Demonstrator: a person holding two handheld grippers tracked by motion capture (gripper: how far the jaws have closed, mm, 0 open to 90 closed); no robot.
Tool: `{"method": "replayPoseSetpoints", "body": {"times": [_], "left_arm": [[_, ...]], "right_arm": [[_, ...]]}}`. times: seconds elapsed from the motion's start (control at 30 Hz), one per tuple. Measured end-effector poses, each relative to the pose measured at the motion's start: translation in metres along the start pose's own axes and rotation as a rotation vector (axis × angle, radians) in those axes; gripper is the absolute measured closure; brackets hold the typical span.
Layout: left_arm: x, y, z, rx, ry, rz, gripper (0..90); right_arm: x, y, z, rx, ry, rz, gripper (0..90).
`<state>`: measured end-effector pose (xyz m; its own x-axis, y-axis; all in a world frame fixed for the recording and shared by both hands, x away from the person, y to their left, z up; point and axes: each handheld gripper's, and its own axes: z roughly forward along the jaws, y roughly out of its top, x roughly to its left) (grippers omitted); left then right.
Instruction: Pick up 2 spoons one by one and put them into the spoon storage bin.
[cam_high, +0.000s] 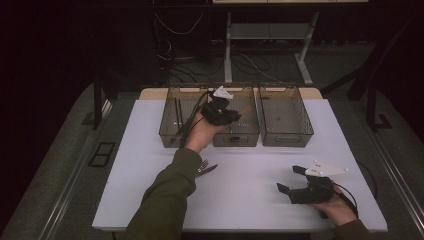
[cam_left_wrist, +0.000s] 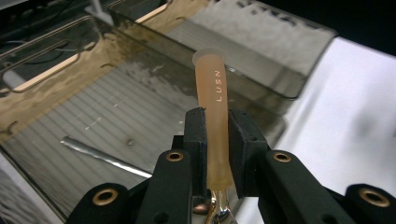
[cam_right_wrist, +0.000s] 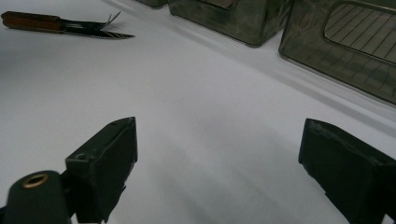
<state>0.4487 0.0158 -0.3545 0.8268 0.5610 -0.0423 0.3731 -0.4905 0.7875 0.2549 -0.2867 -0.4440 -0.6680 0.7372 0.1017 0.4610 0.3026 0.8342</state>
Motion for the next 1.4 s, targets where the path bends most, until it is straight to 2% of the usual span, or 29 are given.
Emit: {"method": "replayPoseSetpoints", "body": {"times": [0.03, 0.33, 0.37, 0.5, 0.57, 0.83, 0.93, 1.03, 1.07, 1.13, 1.27, 1.33, 1.4], "left_arm": [[0.001, 0.0, 0.003, -0.002, 0.004, -0.015, 77.3], [0.013, -0.01, 0.024, 0.07, 0.051, -0.066, 77.2], [0.016, -0.01, 0.025, 0.09, 0.059, -0.038, 77.2], [0.015, -0.011, 0.03, 0.097, 0.071, -0.082, 77.1], [0.016, -0.012, 0.031, 0.117, 0.094, -0.077, 76.5], [0.016, -0.011, 0.026, 0.077, 0.075, -0.078, 62.8], [0.013, -0.009, 0.023, 0.051, 0.059, -0.1, 57.5], [0.011, -0.007, 0.016, 0.043, 0.041, -0.078, 52.0], [0.011, -0.006, 0.014, 0.037, 0.036, -0.059, 50.4], [0.007, -0.005, 0.009, 0.011, 0.026, -0.074, 47.9], [0.001, -0.006, -0.003, -0.005, 0.002, -0.04, 43.4], [-0.002, -0.007, -0.009, -0.017, -0.013, -0.041, 40.2], [-0.005, -0.009, -0.015, -0.014, -0.017, -0.022, 37.6]], "right_arm": [[0.0, 0.0, 0.0, -0.001, -0.001, -0.001, 11.8], [0.0, 0.0, 0.0, -0.005, 0.002, 0.002, 11.8], [0.0, 0.0, 0.0, -0.004, 0.003, 0.001, 11.8], [0.0, 0.0, -0.001, -0.002, 0.004, 0.002, 11.8], [0.0, 0.0, -0.001, -0.001, 0.006, 0.005, 11.8], [0.0, 0.0, -0.001, -0.006, 0.007, 0.002, 11.8], [0.0, 0.0, -0.001, -0.006, 0.006, 0.003, 11.8], [0.0, 0.0, -0.001, -0.008, 0.005, 0.004, 11.8], [0.0, 0.0, -0.001, -0.008, 0.005, 0.004, 11.8], [0.0, 0.0, -0.001, -0.007, 0.004, 0.003, 11.8], [0.0, 0.0, -0.001, -0.006, 0.003, 0.004, 11.8], [0.0, 0.0, -0.001, -0.003, 0.002, 0.008, 11.8], [0.0, 0.0, -0.001, -0.003, 0.003, 0.007, 11.8]]}}
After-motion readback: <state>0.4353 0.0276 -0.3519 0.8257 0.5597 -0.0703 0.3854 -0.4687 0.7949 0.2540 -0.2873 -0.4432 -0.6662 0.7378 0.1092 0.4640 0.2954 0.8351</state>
